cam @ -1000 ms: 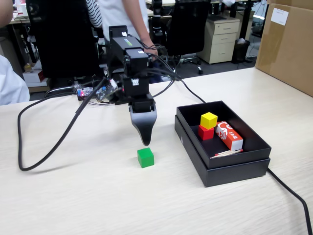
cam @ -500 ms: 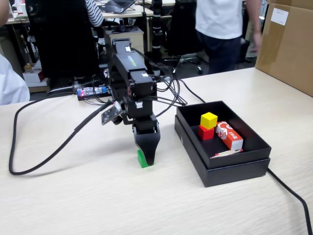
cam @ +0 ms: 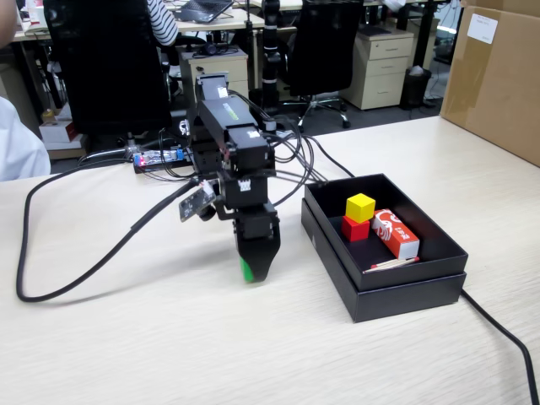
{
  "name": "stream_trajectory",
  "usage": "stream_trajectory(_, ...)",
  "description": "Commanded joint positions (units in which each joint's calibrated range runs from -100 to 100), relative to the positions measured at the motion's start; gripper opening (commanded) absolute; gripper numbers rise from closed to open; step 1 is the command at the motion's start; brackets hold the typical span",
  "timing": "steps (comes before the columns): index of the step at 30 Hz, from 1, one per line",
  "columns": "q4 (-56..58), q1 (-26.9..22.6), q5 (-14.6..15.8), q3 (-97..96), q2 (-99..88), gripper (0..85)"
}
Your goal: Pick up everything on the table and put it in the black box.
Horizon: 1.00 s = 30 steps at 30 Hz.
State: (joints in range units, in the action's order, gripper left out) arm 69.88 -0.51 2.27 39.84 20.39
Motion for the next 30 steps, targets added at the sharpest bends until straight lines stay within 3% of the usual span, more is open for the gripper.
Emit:
stream_trajectory(1,0.2,-1.8,0.5,3.9,-13.8,0.8)
stream_trajectory(5,0.1,-6.9,1.3,7.1,-24.8,0.9)
stream_trajectory(6,0.1,-10.0,1.7,11.4,-24.5,0.9)
stream_trajectory(8,0.1,-11.4,1.9,14.0,-21.4,0.9)
stream_trajectory(12,0.1,-12.9,2.3,17.3,-14.7,0.8)
stream_trajectory(15,-0.3,-13.3,2.8,23.5,3.0,0.9)
stream_trajectory(28,-0.2,-13.2,5.1,22.3,15.5,1.1)
stream_trajectory(30,-0.2,-13.1,5.0,20.1,15.7,22.1)
